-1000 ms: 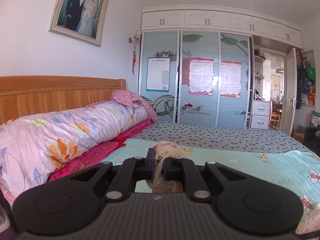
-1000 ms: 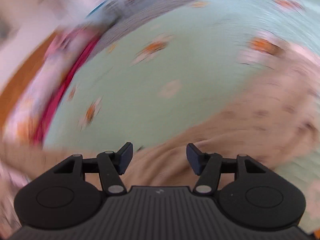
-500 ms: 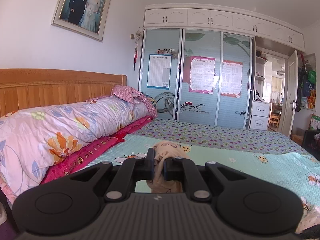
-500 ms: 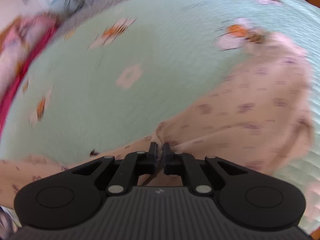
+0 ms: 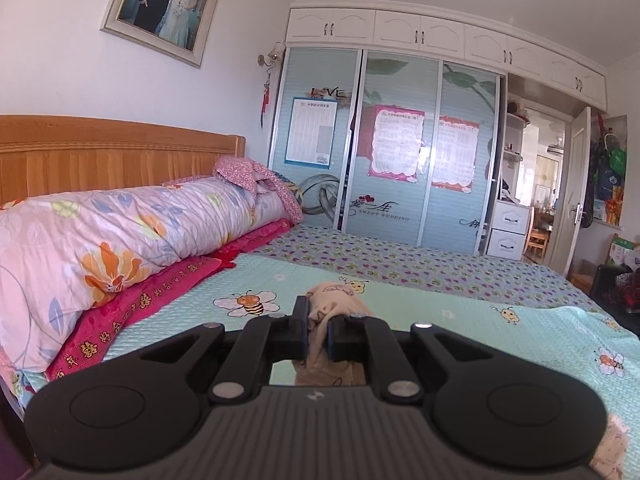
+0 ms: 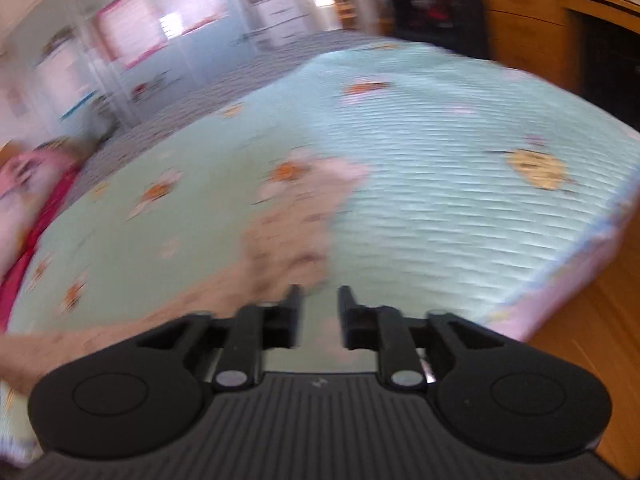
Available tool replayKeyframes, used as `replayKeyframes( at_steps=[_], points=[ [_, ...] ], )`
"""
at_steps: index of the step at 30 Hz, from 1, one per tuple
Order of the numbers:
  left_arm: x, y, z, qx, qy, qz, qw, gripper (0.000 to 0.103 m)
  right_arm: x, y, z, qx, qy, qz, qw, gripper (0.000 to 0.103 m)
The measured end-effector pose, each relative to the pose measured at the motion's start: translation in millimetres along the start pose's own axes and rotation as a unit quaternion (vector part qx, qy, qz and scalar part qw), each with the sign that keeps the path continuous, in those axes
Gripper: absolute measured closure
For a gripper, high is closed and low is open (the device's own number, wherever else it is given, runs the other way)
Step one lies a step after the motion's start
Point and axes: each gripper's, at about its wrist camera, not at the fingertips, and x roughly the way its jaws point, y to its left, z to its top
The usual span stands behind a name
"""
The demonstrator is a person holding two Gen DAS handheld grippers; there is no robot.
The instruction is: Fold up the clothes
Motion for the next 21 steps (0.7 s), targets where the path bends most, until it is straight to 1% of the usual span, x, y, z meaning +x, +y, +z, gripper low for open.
replayKeyframes(
  at_steps=[1,2,3,6,7,8,9,10,11,12,14,16,17,19,20,21],
  points=[
    [-2.8,0.3,3.4,0.001,-0.004,0.001,1.0,0.094,12.8,14.5,3.1,-0.013,-0.002,0.007,1.0,0.055],
    [-6.4,0.7,6.7,0.002,-0.008,0.002,1.0,0.094,26.7,28.6,6.9,-0.026,-0.005,0.011,1.0,0.042],
    [-10.0,1.2,9.8,0.004,-0.011,0.003,0.9999,0.094,44.1,40.7,12.6,-0.039,-0.007,0.006,0.999,0.035],
    [-18.8,1.7,13.9,0.013,-0.016,0.005,0.9998,0.094,112.0,63.0,32.4,-0.076,0.004,-0.031,0.997,0.036],
    [-19.4,1.8,13.3,0.014,-0.015,0.006,0.9998,0.094,136.0,68.4,37.8,-0.09,0.014,-0.045,0.995,0.036],
    [-19.9,1.8,12.5,0.015,-0.013,0.007,0.9998,0.094,160.6,70.7,39.3,-0.11,0.039,-0.061,0.991,0.037],
    [-20.4,1.9,11.8,0.016,-0.011,0.008,0.9998,0.094,185.2,72.9,40.9,-0.13,0.063,-0.077,0.987,0.048],
    [-19.0,2.1,10.4,0.015,-0.009,0.008,0.9998,0.094,208.6,74.0,41.1,-0.148,0.091,-0.09,0.981,0.063],
    [-17.6,2.4,9.0,0.013,-0.007,0.008,0.9999,0.094,222.3,70.4,38.5,-0.153,0.119,-0.092,0.977,0.102],
    [-16.3,2.7,7.5,0.012,-0.005,0.007,0.9999,0.094,218.8,62.0,38.6,-0.135,0.117,-0.082,0.981,0.1],
    [-10.6,4.9,5.1,0.01,-0.002,0.008,0.9999,0.094,206.3,43.6,39.2,-0.096,0.105,-0.064,0.988,0.101],
    [-4.6,7.0,2.5,0.007,0.002,0.007,1.0,0.094,159.0,15.8,42.3,-0.041,0.046,-0.061,0.996,0.101],
    [-2.9,8.0,0.5,0.005,0.003,0.005,1.0,0.094,135.3,0.8,42.1,-0.014,0.02,-0.062,0.998,0.101],
    [0.9,9.1,-3.2,0.0,0.006,0.0,1.0,0.094,90.0,-33.9,30.8,0.033,-0.011,-0.077,0.996,0.1],
    [2.5,8.5,-4.8,-0.003,0.007,-0.002,1.0,0.094,75.5,-46.3,20.6,0.043,-0.01,-0.088,0.995,0.099],
    [4.2,7.9,-6.5,-0.005,0.009,-0.004,0.9999,0.094,66.2,-55.4,10.0,0.04,0.0,-0.099,0.994,0.096]
  ],
)
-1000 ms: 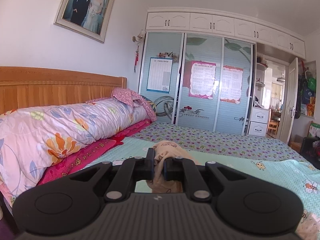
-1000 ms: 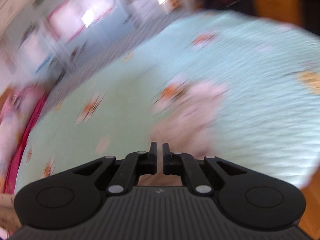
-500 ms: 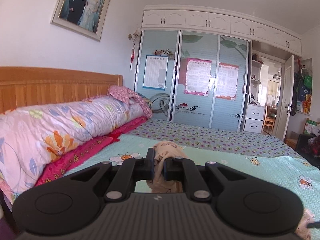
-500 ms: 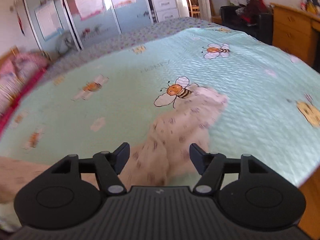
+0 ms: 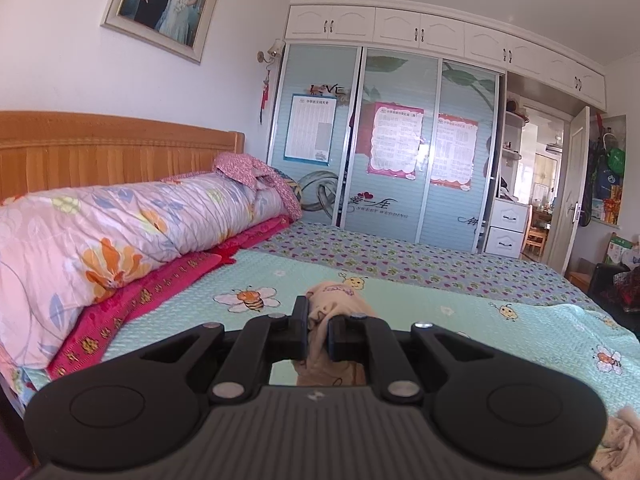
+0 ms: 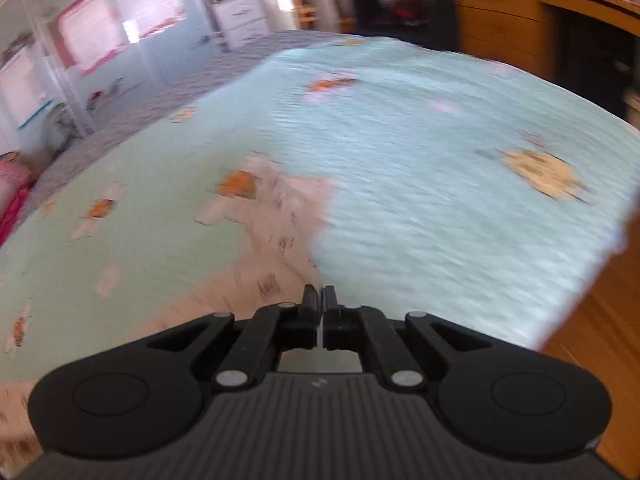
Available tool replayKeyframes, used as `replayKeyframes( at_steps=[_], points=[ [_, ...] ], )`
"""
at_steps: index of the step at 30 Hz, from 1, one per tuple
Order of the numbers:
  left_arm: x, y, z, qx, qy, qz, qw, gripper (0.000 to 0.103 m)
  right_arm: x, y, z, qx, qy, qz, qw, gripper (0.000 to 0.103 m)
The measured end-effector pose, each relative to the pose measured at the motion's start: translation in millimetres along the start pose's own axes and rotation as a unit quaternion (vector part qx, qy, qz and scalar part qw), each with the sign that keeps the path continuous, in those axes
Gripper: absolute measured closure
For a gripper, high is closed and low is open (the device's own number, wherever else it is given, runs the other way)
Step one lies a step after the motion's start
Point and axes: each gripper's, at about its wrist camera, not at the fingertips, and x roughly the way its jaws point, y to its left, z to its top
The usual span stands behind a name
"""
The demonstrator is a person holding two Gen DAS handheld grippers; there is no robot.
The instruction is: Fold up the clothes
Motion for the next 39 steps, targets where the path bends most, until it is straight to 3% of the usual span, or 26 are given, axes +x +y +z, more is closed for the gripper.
replayKeyframes(
  at_steps=[3,5,7,9,11,13,16,18,21,23,24,25,26,27,29,31,34,36,39],
  points=[
    [-0.4,-2.9,-1.5,-0.005,0.003,-0.005,1.0,0.094,-16.0,-9.7,-24.5,-0.028,0.03,-0.039,0.998,0.091],
    [-2.9,-4.1,-0.9,-0.003,0.003,-0.007,1.0,0.094,-28.7,-1.4,-32.1,-0.022,0.029,-0.034,0.999,0.085],
    [-5.1,-4.0,1.5,-0.001,0.002,-0.006,1.0,0.094,-42.4,23.0,-34.7,-0.043,0.005,0.006,0.999,0.083],
    [-8.9,-2.7,6.6,0.0,-0.005,-0.003,1.0,0.094,-47.7,52.7,-32.2,-0.074,-0.009,0.052,0.996,0.065],
    [-12.9,-1.3,12.7,-0.001,-0.013,0.001,0.9999,0.094,-41.2,83.3,-26.1,-0.091,0.003,0.096,0.991,0.051],
    [-16.8,0.5,18.9,-0.002,-0.019,0.003,0.9998,0.094,-23.5,109.5,-21.7,-0.083,0.053,0.154,0.983,0.051],
    [-22.2,2.0,27.4,-0.001,-0.028,0.005,0.9996,0.094,13.7,138.3,-33.4,-0.003,0.167,0.257,0.952,0.051],
    [-22.4,-0.5,31.5,0.004,-0.031,0.005,0.9995,0.094,44.6,153.5,-46.4,0.044,0.233,0.279,0.931,0.051],
    [-22.3,-3.0,36.9,0.01,-0.031,0.001,0.9995,0.094,84.5,169.1,-64.8,0.115,0.301,0.28,0.904,0.05],
    [-21.9,-2.5,38.9,0.013,-0.034,0.001,0.9993,0.094,97.0,176.0,-72.7,0.179,0.319,0.313,0.876,0.05],
    [-20.7,-2.9,39.9,0.013,-0.035,0.002,0.9993,0.094,102.5,179.0,-72.8,0.203,0.32,0.32,0.868,0.054],
    [-18.3,-3.2,40.6,0.013,-0.035,0.004,0.9993,0.094,106.5,182.2,-70.4,0.22,0.317,0.324,0.864,0.062],
    [-13.6,-3.9,41.2,0.014,-0.034,0.005,0.9993,0.094,106.4,185.9,-61.3,0.22,0.305,0.322,0.869,0.092],
    [-8.8,-4.7,41.8,0.016,-0.033,0.007,0.9993,0.094,106.3,189.7,-52.2,0.221,0.293,0.319,0.874,0.098],
    [11.2,-6.2,44.6,0.022,-0.03,0.014,0.9992,0.094,103.8,198.9,-29.3,0.216,0.263,0.316,0.885,0.098],
    [42.4,-5.8,56.6,0.018,-0.022,0.009,0.9996,0.094,88.1,218.0,21.9,0.18,0.205,0.323,0.907,0.098],
    [96.6,-25.6,103.7,0.029,-0.025,0.007,0.9992,0.094,70.3,249.4,131.3,0.123,0.099,0.333,0.93,0.098],
    [124.3,-43.4,144.2,0.04,-0.039,0.003,0.9984,0.094,42.5,270.9,211.7,0.098,0.025,0.345,0.933,0.098],
    [132.3,-67.9,208.8,0.038,-0.083,-0.009,0.9958,0.093,-21.8,278.3,312.8,0.081,-0.077,0.375,0.92,0.098]
  ],
)
